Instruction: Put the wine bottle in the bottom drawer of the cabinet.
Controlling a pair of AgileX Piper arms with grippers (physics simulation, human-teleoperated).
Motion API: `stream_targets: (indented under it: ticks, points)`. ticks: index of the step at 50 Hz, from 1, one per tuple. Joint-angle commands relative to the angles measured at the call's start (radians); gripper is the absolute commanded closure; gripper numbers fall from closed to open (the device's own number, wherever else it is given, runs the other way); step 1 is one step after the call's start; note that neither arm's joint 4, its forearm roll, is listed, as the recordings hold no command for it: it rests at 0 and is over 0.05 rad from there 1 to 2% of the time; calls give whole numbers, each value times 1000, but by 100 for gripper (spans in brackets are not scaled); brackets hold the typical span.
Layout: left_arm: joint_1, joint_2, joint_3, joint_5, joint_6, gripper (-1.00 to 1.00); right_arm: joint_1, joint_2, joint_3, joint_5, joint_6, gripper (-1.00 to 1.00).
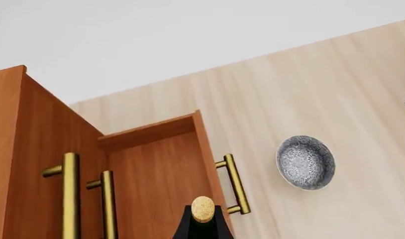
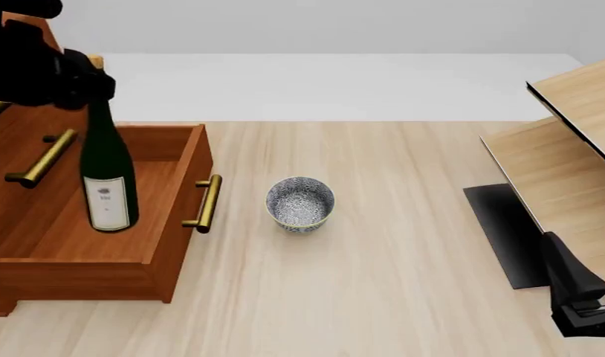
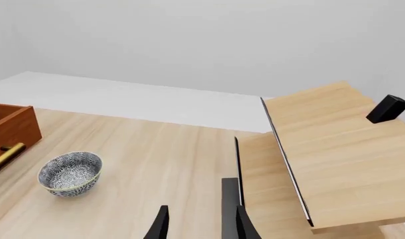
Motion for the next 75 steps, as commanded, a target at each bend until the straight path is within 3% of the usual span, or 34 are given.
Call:
stream_targets:
  ticks: [1, 28, 58, 75]
  points:
    - [31, 29, 30, -49, 9, 100, -3, -1, 0, 2, 3, -100]
    - [54, 60, 94, -102, 11, 100, -4, 9, 0, -8, 5, -100]
    - [32, 70, 158, -159, -53, 100, -3, 7, 0, -5, 2, -100]
    - [31, 80, 173, -166, -42, 100, -3, 9, 0, -6, 3, -100]
